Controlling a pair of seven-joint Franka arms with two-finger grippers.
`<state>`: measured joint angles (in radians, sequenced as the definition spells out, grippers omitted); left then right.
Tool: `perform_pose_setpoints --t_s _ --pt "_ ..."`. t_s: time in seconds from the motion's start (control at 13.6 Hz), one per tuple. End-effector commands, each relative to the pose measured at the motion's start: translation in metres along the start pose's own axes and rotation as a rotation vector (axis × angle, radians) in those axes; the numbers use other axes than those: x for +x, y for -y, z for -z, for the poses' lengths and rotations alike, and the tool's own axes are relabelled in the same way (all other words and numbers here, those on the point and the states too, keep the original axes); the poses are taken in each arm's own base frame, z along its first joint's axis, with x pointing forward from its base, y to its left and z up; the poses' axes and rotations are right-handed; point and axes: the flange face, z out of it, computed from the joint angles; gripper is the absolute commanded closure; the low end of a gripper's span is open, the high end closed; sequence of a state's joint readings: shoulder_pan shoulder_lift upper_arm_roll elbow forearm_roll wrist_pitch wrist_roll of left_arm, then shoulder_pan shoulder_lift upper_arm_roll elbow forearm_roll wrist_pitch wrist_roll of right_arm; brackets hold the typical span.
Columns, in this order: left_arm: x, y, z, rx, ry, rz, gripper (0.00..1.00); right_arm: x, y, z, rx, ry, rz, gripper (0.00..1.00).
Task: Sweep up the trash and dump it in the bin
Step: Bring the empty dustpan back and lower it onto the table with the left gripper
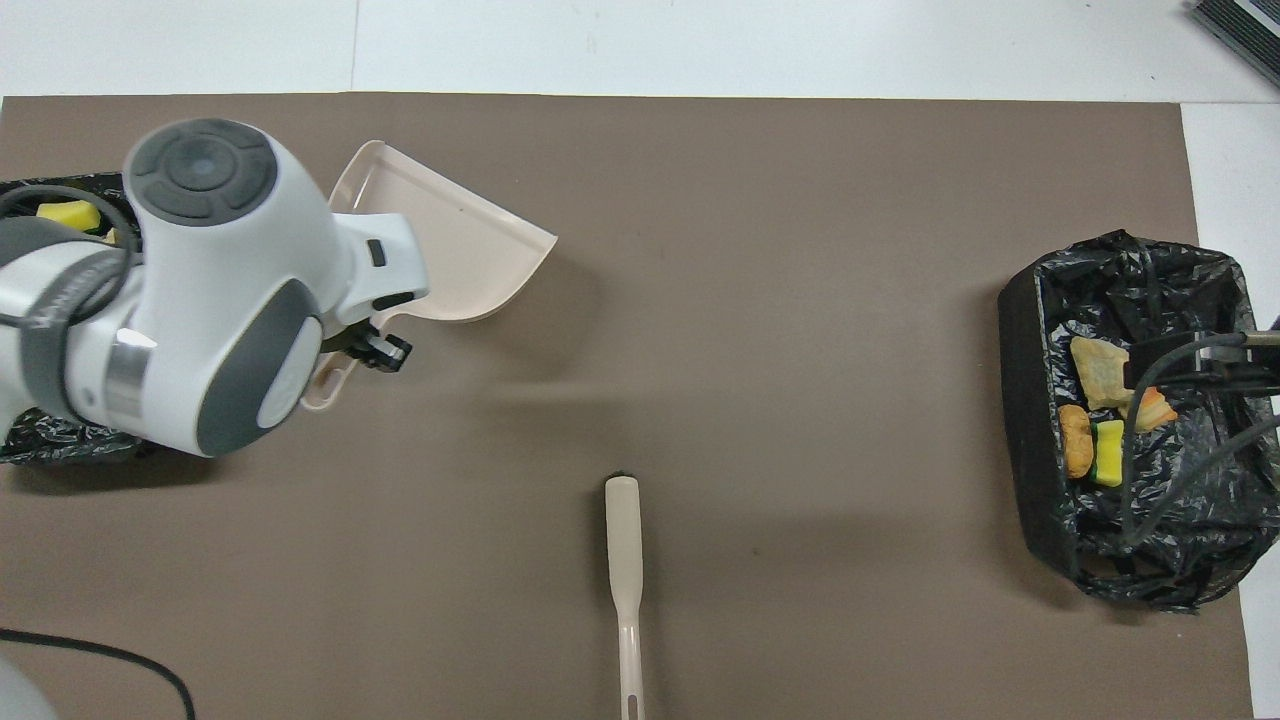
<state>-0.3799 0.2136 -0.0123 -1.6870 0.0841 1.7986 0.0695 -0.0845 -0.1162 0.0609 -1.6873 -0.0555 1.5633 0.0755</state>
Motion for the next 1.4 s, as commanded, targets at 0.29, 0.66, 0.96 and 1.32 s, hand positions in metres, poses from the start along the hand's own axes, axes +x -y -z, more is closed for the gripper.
perform_pose_setpoints --t_s 0.29,0.66,0.96,1.32 --pt "0.055 -0.094 -0.054 -0.191 -0.145 0.271 1.00 -0.004 -0.037 -0.002 -0.002 0.036 -0.050 0.00" --pt "0.077 -0.165 -0.102 -0.184 -0.107 0.288 1.00 -0.004 -0.020 -0.002 -0.005 0.032 -0.008 0.00" --pt "0.065 -0.144 -0.076 -0.190 -0.062 0.336 0.03 -0.004 -0.014 0.001 0.013 0.025 0.005 0.00" --pt "0.045 -0.079 -0.033 -0.185 -0.019 0.447 0.00 -0.004 -0.015 0.001 0.013 0.025 0.001 0.00"
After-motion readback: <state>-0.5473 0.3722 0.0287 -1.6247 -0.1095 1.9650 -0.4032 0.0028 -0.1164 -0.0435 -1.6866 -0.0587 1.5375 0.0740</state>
